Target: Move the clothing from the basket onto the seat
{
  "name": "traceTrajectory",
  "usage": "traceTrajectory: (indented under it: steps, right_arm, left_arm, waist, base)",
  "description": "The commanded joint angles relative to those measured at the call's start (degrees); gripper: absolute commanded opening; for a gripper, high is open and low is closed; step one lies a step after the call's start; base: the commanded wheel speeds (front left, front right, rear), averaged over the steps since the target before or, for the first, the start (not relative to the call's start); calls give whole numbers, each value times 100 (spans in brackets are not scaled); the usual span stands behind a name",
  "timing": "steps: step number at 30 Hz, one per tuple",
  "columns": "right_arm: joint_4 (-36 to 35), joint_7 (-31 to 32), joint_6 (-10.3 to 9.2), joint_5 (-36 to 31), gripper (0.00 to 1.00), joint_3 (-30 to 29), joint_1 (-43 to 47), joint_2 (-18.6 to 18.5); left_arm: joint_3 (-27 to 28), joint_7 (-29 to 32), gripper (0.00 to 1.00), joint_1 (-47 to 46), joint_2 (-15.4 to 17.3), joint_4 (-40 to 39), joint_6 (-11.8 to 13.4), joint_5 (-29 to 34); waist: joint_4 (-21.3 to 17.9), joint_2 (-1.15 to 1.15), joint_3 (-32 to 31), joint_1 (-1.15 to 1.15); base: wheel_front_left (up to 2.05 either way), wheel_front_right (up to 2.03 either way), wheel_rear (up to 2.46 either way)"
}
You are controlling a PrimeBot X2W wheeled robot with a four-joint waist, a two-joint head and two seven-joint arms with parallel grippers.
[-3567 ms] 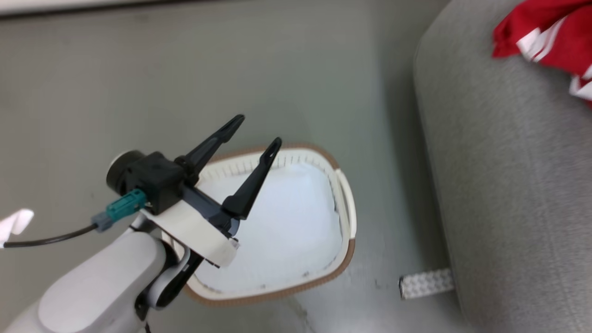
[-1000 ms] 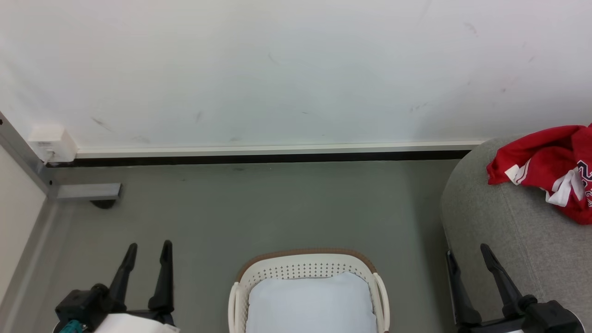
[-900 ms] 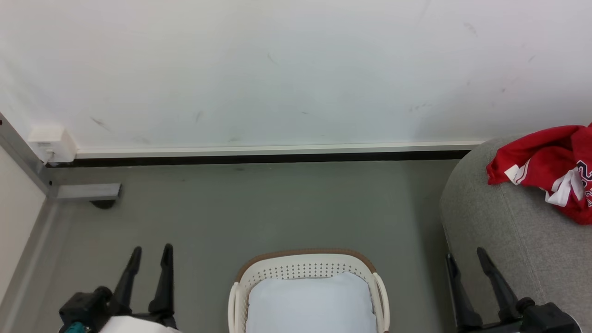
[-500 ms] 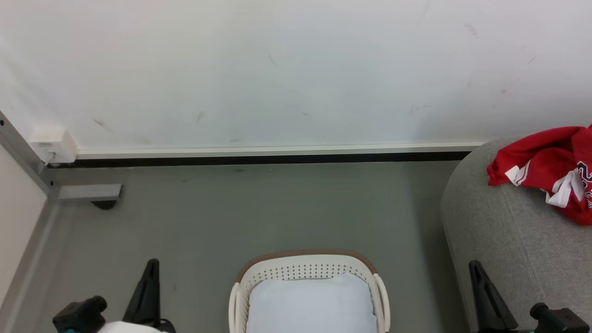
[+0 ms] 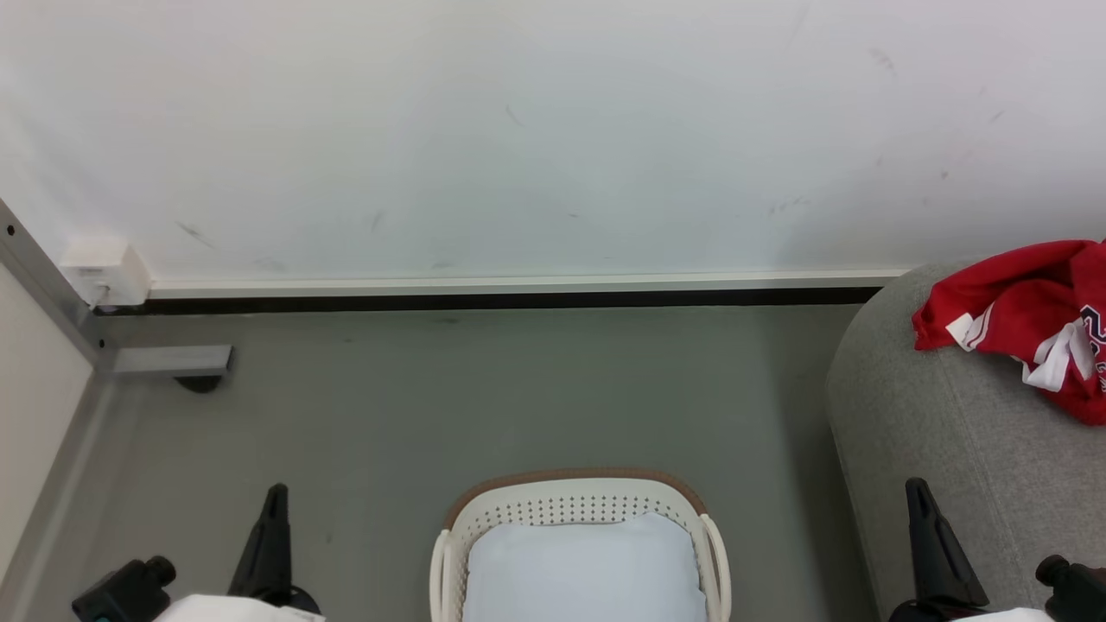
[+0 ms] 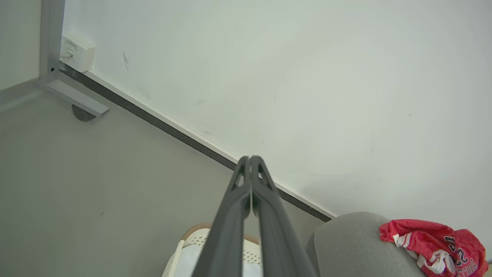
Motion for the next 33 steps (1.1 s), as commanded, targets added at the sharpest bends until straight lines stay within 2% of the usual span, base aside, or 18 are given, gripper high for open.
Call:
traceTrajectory:
  steps: [1,33]
  right_arm:
    - [-57,24,-3,255,0,-30,-135,-79]
    - [74,444,-6,2806,0,-173,-326,-286]
  left_arm:
    - [51,48,0,-137,32,-97,3,-238]
    - [245,683,0,-225,-62,-163,69,-2444]
  waist:
    - [3,0,-3,0]
    - [68,0,-72,0]
  base:
    - [0,0,0]
    - [0,0,0]
